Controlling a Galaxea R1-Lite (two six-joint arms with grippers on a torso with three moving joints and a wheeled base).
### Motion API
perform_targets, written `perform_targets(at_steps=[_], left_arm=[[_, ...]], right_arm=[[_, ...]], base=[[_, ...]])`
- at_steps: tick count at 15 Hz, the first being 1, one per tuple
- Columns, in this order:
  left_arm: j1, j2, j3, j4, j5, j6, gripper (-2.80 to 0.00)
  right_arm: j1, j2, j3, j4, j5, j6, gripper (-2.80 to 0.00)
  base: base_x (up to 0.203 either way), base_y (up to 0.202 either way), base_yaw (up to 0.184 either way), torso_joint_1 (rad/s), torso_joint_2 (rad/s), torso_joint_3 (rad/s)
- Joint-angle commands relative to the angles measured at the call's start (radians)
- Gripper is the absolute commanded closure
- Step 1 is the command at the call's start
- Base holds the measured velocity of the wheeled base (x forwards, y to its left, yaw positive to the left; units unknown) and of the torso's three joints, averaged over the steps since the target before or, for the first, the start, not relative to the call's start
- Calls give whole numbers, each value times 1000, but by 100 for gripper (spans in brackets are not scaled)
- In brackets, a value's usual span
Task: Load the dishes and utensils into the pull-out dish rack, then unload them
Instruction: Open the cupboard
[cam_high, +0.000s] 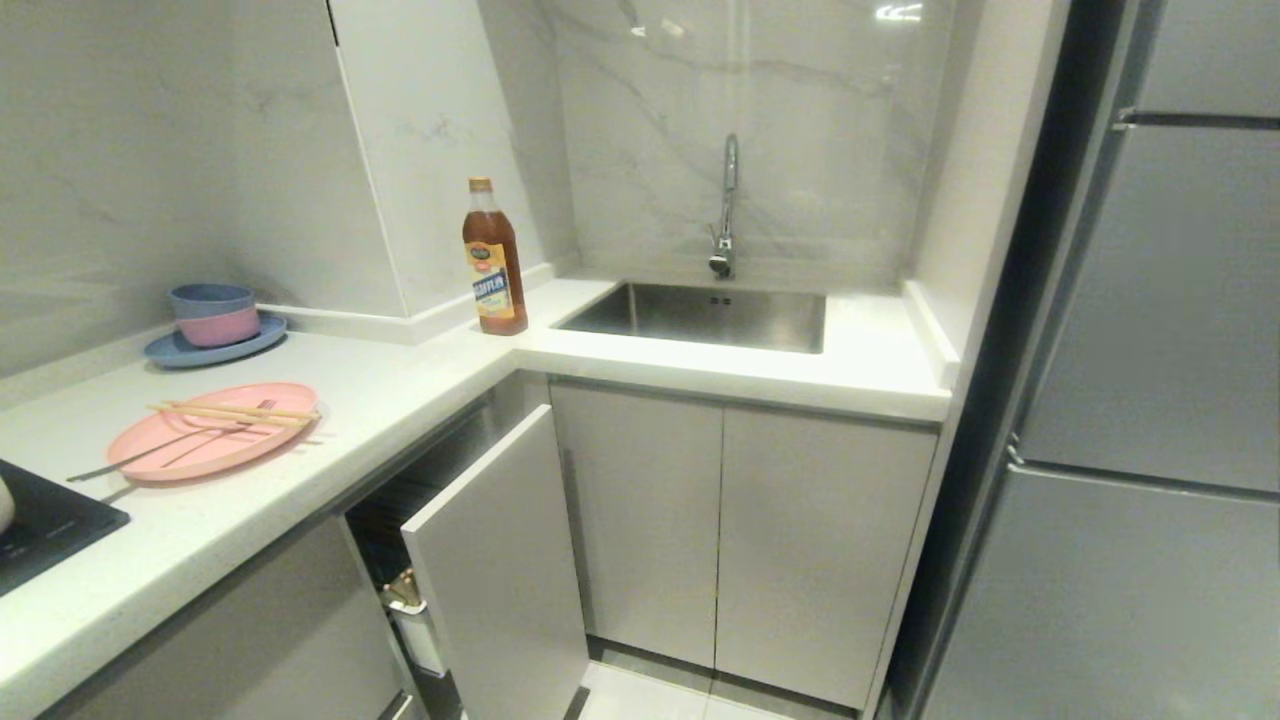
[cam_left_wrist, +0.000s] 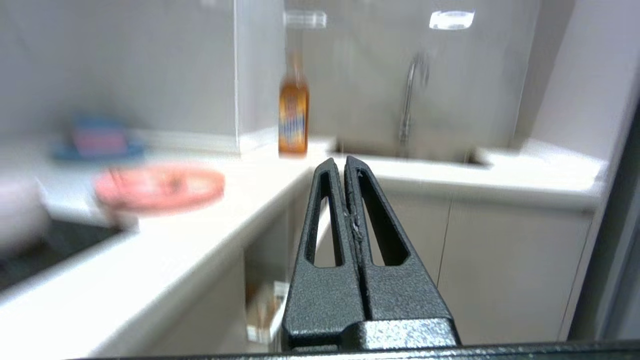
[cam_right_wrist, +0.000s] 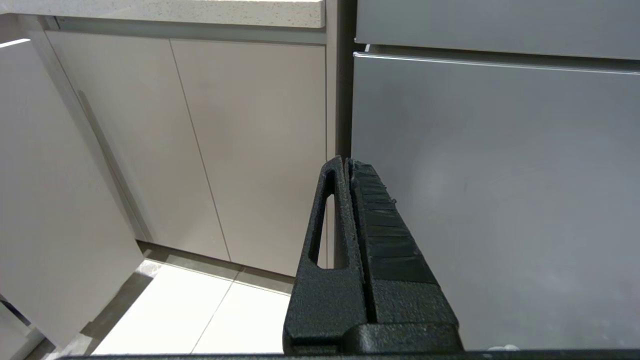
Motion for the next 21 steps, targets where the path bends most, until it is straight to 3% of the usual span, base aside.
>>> perform_targets(at_steps=[1,8,10,19,21], left_arm=[[-4,93,-182,82,0,7,0],[-36,801,-780,179,6,89,0],[-38,984,-903,184,40,105,0],[-49,1619,-1057,212,90,140,0],[-60,1733,-1121,262,112,139,0]], right_arm=[[0,0,0,0,0,0,0],[0,0,0,0,0,0,0],[0,0,0,0,0,0,0],[0,0,0,0,0,0,0],[0,0,0,0,-1,0,0]], base=[[0,0,0,0,0,0],[0,0,0,0,0,0],[0,0,0,0,0,0],[0,0,0,0,0,0],[0,0,0,0,0,0]])
